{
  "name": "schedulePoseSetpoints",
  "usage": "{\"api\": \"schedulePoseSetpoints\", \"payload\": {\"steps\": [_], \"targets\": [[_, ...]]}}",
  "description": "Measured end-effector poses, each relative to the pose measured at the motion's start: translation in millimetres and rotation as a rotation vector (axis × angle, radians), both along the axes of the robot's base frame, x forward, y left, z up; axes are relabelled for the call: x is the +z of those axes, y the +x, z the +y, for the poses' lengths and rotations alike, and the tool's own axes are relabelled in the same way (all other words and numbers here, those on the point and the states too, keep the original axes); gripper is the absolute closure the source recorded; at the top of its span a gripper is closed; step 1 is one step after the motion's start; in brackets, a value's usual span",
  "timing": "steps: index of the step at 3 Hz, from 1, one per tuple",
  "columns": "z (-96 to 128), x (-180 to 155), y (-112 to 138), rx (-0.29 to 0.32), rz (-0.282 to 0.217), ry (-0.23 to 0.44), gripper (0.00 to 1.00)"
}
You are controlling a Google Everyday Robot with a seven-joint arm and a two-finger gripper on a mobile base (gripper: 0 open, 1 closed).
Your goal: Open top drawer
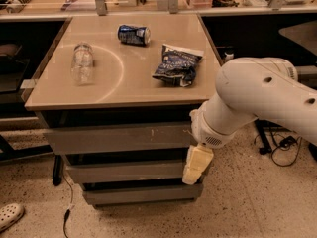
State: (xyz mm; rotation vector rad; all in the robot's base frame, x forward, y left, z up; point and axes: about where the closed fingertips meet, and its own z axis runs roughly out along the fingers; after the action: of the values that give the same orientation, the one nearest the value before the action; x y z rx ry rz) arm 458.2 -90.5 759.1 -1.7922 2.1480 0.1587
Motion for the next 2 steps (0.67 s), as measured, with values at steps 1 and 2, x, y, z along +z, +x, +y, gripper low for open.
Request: {"api": "schedulePoseSetpoints", "payload": {"steps": [1,2], "targets": [[13,-32,8,-0.013,0.009,-0.002,0.00],[26,-66,28,-0.027,-0.006,-0.009,0.00]]}}
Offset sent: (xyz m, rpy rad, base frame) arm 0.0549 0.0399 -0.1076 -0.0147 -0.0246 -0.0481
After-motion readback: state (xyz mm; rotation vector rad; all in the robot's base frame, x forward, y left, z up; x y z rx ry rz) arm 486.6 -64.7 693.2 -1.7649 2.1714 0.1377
